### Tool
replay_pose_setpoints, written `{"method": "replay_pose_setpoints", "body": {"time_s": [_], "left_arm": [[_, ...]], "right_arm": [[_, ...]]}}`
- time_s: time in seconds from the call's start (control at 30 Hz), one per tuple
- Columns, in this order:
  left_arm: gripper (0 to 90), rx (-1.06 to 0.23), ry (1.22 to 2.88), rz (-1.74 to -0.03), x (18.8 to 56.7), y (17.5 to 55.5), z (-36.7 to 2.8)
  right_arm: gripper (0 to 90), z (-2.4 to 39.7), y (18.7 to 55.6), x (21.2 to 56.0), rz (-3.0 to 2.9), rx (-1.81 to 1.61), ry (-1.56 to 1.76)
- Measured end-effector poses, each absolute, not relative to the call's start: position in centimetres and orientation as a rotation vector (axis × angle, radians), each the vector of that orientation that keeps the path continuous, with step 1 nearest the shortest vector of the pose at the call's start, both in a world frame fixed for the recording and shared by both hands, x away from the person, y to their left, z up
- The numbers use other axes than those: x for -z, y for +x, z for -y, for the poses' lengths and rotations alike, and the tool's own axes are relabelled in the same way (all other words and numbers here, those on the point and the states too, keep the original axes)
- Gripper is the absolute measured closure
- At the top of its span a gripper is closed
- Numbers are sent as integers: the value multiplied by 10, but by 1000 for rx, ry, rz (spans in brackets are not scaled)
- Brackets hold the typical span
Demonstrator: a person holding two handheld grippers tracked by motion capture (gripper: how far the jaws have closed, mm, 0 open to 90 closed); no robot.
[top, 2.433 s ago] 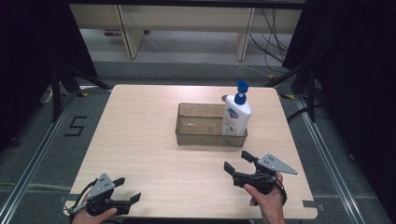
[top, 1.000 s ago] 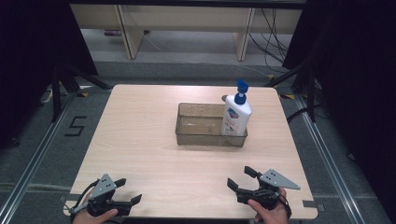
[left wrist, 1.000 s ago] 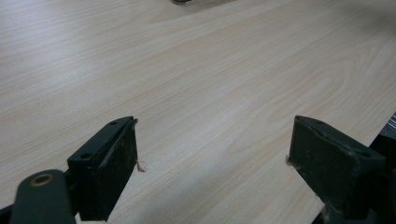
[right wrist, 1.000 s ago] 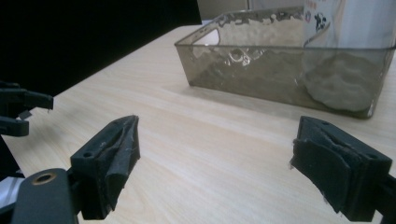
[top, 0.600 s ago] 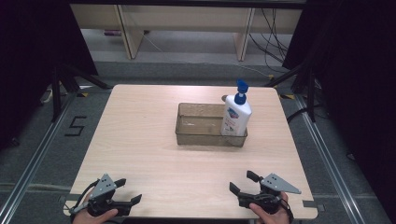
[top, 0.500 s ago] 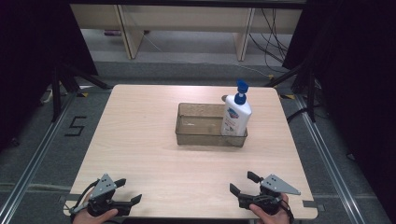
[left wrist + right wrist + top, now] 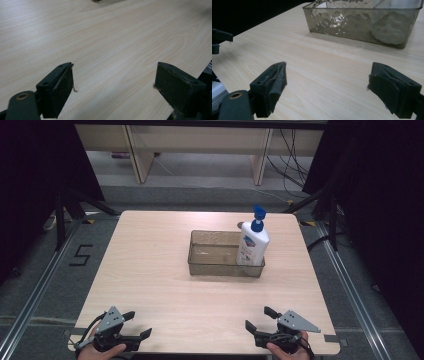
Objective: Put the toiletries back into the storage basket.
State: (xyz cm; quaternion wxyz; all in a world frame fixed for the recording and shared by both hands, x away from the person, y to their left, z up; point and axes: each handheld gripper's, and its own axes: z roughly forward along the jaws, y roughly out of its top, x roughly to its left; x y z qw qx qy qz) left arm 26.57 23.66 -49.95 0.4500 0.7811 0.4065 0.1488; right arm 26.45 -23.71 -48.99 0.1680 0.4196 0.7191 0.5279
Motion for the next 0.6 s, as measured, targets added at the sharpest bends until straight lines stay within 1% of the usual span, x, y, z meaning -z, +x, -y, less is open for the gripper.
{"method": "replay_pose_setpoints", "body": {"time_s": [0.57,0.6], "left_arm": [[149,-369,1929,-1007,499,266,-237],[149,-369,1929,-1008,499,266,-237]], "right_arm": [[153,237,265,490,-2042,-1501,1179],[152,235,263,490,-2040,-1521,1226]]}}
